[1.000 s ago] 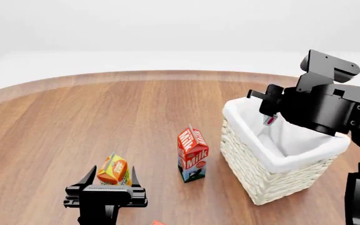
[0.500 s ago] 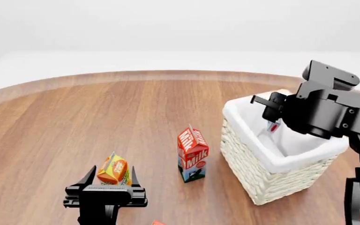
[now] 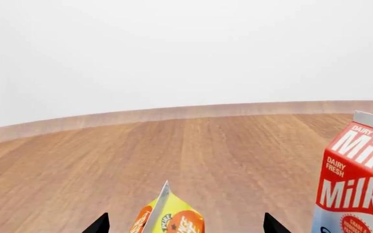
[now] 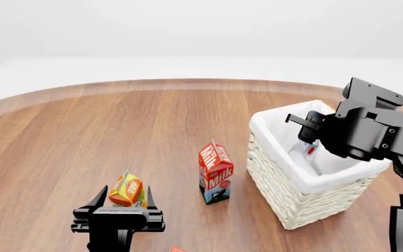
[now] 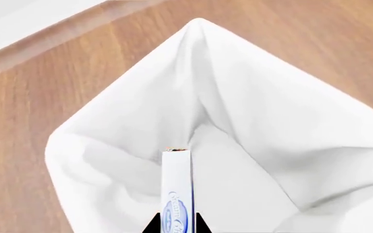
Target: Pick up the cream cheese box and the butter, and put them in the basket.
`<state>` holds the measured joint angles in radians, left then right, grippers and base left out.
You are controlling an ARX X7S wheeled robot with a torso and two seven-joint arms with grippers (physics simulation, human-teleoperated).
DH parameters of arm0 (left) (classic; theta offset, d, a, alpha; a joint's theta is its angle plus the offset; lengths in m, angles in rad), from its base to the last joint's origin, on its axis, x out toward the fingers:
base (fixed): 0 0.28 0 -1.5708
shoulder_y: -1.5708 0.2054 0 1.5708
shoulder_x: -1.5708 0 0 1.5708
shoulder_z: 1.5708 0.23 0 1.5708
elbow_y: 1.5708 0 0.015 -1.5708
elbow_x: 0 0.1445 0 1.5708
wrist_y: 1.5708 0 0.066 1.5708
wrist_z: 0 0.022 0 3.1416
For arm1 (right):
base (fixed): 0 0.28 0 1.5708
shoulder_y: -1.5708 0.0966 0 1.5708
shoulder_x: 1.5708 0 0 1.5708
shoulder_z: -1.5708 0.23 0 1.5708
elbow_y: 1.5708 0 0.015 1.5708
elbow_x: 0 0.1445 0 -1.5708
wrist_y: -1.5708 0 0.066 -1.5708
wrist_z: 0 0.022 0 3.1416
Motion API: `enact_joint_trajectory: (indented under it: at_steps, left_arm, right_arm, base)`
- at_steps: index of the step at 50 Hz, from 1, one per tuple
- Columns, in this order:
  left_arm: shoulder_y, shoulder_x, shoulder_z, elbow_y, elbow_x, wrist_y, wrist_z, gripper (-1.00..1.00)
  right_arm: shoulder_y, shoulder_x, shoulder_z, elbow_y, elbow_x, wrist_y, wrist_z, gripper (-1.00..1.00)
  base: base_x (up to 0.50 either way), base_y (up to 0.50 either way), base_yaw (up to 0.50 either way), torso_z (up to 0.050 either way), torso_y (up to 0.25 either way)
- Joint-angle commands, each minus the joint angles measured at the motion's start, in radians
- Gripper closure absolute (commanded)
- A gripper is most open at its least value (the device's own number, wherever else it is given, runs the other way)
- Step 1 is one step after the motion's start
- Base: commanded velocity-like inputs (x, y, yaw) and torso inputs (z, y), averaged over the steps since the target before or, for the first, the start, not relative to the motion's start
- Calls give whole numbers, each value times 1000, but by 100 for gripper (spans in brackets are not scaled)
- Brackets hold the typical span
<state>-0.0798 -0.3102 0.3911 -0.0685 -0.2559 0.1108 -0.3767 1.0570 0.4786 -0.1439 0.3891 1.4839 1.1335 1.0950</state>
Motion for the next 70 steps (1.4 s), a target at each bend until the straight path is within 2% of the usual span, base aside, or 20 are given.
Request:
enact_joint_trajectory:
  at_steps: [1, 4, 5, 29, 48, 70]
  left_arm:
    - [-1, -1, 2, -3, -1, 3, -2, -100]
    - [-1, -2, 3, -2, -1, 3, -3, -100]
    - [-1, -2, 3, -1, -2, 1, -3, -100]
    - [-2, -6, 8, 1, -5, 1, -8, -100]
    - [-4, -8, 11, -1, -8, 3, -11, -100]
    - [-6, -11, 16, -4, -8, 5, -16, -100]
  right_arm:
    - [7, 4, -3, 7, -12, -7, -20, 100]
    - [6, 4, -4, 7, -13, -9, -24, 100]
    - [6, 5, -4, 7, -13, -10, -27, -100]
    - [-10, 32, 7, -53, 15, -2, -14, -100]
    - [-80, 83, 47, -312, 175, 77, 90, -100]
    - [-275, 146, 117, -677, 324, 87, 129, -100]
  base:
    - [0, 0, 0, 0, 0]
    - [0, 0, 0, 0, 0]
    - [0, 0, 0, 0, 0]
    - [0, 0, 0, 0, 0]
    - [0, 0, 0, 0, 0]
    - [0, 0, 0, 0, 0]
